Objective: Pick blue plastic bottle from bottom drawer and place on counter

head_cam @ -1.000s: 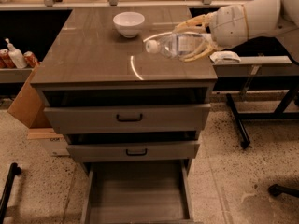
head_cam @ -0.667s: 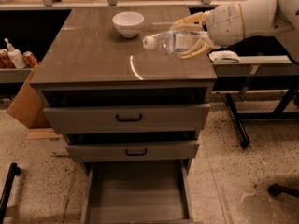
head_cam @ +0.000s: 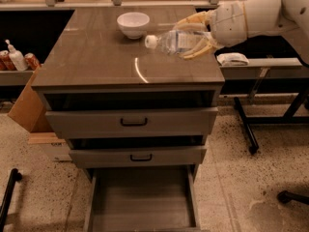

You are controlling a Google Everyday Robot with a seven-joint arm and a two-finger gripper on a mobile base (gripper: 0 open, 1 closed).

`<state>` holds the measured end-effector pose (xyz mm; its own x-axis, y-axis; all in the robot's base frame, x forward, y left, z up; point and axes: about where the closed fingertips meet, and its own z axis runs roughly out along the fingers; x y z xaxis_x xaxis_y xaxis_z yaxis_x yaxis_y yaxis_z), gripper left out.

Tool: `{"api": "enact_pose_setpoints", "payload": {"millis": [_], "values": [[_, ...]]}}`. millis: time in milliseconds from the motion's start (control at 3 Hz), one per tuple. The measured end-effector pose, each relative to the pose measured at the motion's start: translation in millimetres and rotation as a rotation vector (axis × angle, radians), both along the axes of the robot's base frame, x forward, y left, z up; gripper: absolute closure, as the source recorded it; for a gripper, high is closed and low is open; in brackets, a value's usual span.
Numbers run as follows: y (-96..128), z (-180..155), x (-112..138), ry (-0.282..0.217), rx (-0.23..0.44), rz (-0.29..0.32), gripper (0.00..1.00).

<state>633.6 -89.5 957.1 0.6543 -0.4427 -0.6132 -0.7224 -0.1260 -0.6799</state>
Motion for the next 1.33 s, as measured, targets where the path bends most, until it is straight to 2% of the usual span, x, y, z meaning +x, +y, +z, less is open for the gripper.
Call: {"api": "enact_pose_setpoints", "payload": {"millis": [333, 667, 1000, 1333], "values": [[7, 2, 14, 0.055, 0.000, -0.058, 1.00], [13, -6, 27, 0.145, 0.007, -0.109, 1.00], [16, -19, 42, 0.226, 0.013, -0.130, 1.00], [16, -30, 57, 0.283, 0.026, -0.136, 1.00]]}}
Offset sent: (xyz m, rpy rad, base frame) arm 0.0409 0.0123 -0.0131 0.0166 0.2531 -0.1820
